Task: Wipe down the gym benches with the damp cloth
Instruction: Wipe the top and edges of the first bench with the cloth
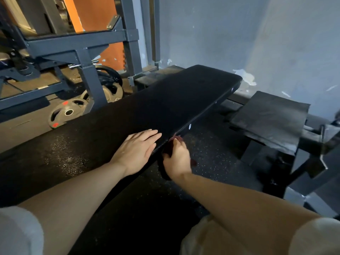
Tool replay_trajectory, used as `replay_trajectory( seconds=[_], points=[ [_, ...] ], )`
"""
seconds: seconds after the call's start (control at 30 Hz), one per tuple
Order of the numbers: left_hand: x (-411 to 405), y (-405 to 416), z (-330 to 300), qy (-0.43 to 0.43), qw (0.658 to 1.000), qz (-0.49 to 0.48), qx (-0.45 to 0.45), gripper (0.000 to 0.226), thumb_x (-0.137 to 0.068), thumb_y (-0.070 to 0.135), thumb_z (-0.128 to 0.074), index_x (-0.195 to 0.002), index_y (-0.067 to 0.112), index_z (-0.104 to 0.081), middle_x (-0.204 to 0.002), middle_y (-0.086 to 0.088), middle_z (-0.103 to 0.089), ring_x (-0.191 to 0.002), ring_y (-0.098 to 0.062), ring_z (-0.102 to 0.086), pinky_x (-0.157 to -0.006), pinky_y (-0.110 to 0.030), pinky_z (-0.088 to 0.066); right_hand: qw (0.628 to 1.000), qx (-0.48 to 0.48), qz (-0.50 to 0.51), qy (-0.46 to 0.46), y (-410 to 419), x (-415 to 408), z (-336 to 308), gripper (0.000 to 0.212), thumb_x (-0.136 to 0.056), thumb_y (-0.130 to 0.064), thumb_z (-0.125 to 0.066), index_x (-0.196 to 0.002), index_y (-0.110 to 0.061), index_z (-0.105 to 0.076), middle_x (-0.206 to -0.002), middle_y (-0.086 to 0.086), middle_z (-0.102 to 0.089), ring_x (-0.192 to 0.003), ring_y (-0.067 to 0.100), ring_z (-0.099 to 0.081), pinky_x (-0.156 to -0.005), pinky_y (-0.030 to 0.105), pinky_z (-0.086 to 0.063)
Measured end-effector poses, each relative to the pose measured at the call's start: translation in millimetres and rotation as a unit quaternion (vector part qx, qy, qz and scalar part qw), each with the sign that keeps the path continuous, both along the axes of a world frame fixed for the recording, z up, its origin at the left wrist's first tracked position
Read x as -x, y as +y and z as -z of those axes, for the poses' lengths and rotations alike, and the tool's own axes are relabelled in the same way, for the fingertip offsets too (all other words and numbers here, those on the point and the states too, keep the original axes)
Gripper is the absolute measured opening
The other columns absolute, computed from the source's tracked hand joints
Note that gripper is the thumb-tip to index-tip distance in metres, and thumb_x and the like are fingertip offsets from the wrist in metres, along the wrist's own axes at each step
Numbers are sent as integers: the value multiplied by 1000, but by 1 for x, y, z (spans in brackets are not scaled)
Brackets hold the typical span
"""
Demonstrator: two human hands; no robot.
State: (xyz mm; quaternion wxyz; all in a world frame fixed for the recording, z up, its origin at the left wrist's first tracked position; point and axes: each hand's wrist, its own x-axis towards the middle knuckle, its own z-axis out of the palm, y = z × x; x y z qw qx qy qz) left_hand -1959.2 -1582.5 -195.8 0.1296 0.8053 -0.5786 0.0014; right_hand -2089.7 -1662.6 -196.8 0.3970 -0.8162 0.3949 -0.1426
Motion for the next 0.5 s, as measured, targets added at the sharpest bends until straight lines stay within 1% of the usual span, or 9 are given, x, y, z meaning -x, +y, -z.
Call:
replay_trajectory(
  seconds=[0.1,0.13,0.2,0.27,0.33,0.4,0.43,0.47,0.5],
  points=[
    [0,1,2,-7,1000,1,8,46,-104,29,-29,-150,32,-29,-156,15,-25,-144,-1,-15,-115,-24,-11,998,2,-55,26,8,-3,7,75,-84,4,-58,-148,0,-20,-154,16,-21,-139,25,-31,-111,22,-24],
    [0,1,3,-8,1000,1,12,45,-104,29,-30,-150,32,-29,-155,15,-26,-144,-1,-16,-115,-24,-11,997,13,-67,34,6,-3,9,77,-83,6,-58,-148,1,-18,-153,17,-19,-138,28,-32,-112,25,-25],
    [0,1,3,-10,1000,2,17,45,-104,29,-31,-149,32,-30,-155,15,-27,-143,-2,-18,-115,-24,-13,994,51,-81,43,-1,-2,12,70,-81,7,-60,-143,0,-27,-147,18,-25,-128,32,-44,-110,31,-36],
    [0,0,3,-13,1000,-1,13,46,-104,29,-31,-149,33,-30,-155,15,-27,-143,-2,-19,-116,-26,-15,994,74,-73,45,-8,0,15,57,-82,6,-61,-134,-3,-37,-142,14,-30,-118,32,-51,-102,32,-43],
    [0,0,3,-15,1000,-7,14,45,-104,29,-30,-149,33,-29,-155,15,-26,-143,-2,-18,-116,-26,-14,994,86,-49,43,-17,0,14,48,-84,4,-60,-127,-6,-41,-141,13,-32,-113,31,-54,-97,31,-43],
    [1,0,3,-12,1000,-8,16,45,-104,29,-30,-149,33,-29,-155,15,-26,-143,-1,-18,-116,-25,-13,995,91,-16,34,-24,-2,13,46,-85,2,-60,-127,-4,-42,-142,14,-30,-110,31,-56,-98,33,-43],
    [2,1,3,-12,1000,-8,19,45,-104,29,-30,-149,33,-29,-155,15,-27,-143,-1,-17,-115,-25,-13,995,97,-6,28,-22,-4,12,48,-86,1,-60,-130,-2,-40,-142,16,-29,-111,32,-55,-99,34,-43],
    [2,1,3,-13,1000,-8,20,45,-104,29,-31,-149,33,-29,-155,15,-27,-143,-1,-17,-115,-25,-13,994,105,-11,28,-18,-5,10,54,-86,1,-59,-135,3,-35,-144,20,-27,-117,34,-50,-102,34,-40],
    [2,0,2,-14,1000,-8,20,45,-104,28,-31,-149,33,-29,-155,15,-26,-143,-1,-17,-115,-24,-13,993,110,-33,40,-9,-6,9,63,-87,1,-57,-141,8,-26,-147,26,-21,-127,37,-42,-108,35,-35]
  ],
)
